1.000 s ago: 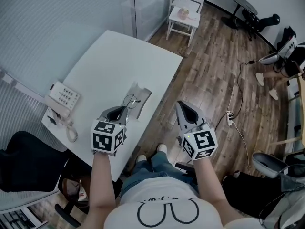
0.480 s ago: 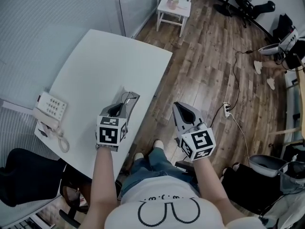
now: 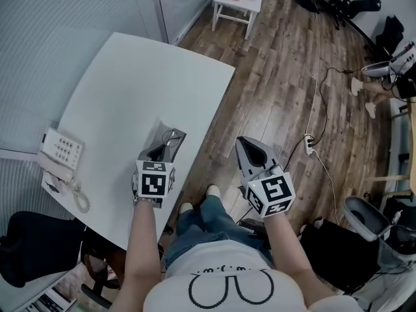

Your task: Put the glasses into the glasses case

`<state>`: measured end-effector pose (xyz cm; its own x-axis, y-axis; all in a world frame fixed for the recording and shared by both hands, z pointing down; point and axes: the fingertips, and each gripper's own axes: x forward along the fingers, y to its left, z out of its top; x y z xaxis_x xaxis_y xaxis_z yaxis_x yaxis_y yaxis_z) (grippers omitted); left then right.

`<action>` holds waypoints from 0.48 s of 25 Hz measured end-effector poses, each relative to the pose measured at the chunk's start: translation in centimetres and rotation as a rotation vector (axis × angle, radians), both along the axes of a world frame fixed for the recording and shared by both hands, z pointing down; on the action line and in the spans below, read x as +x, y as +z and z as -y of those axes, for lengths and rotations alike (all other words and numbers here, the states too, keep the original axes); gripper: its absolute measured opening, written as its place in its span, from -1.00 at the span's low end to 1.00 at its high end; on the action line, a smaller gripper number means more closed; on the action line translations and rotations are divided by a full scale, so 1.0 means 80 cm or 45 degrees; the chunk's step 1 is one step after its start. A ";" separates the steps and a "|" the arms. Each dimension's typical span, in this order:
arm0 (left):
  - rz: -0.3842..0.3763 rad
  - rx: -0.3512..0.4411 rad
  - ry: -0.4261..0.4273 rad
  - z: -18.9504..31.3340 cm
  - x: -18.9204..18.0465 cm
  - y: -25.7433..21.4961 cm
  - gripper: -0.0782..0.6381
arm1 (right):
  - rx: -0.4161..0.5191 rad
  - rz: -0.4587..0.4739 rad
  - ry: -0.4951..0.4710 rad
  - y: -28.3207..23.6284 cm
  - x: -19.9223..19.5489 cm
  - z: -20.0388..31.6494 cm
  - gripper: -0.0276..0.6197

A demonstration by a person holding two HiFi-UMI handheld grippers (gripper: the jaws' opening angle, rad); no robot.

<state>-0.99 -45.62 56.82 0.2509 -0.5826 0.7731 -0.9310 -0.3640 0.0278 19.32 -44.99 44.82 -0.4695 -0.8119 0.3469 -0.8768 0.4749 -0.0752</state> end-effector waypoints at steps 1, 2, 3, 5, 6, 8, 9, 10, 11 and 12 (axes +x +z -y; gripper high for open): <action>0.011 -0.014 0.005 -0.001 0.001 0.006 -0.72 | -0.002 -0.001 -0.003 0.001 -0.001 0.002 -0.88; 0.020 -0.028 0.008 -0.003 0.001 0.012 -0.72 | -0.005 -0.002 -0.006 0.003 -0.001 0.004 -0.88; 0.028 -0.040 0.008 -0.004 0.002 0.017 -0.72 | -0.008 -0.004 -0.008 0.004 -0.002 0.006 -0.88; 0.029 -0.045 0.010 -0.006 0.005 0.020 -0.72 | -0.014 -0.006 -0.014 0.007 -0.004 0.007 -0.88; 0.027 -0.042 0.012 -0.006 0.007 0.019 -0.72 | -0.016 -0.008 -0.017 0.007 -0.005 0.007 -0.88; 0.028 -0.030 0.015 -0.006 0.009 0.017 -0.71 | -0.017 -0.010 -0.025 0.006 -0.007 0.006 -0.88; 0.024 -0.024 0.012 -0.007 0.008 0.015 -0.70 | -0.015 -0.011 -0.028 0.005 -0.009 0.005 -0.88; 0.014 -0.017 0.008 -0.008 0.007 0.012 -0.65 | -0.013 -0.010 -0.029 0.004 -0.012 0.004 -0.88; -0.001 -0.006 0.005 -0.008 0.005 0.008 -0.62 | -0.010 -0.010 -0.030 0.003 -0.014 0.003 -0.88; -0.017 0.013 0.002 -0.007 0.004 0.000 -0.59 | -0.006 -0.010 -0.029 0.001 -0.017 0.001 -0.88</action>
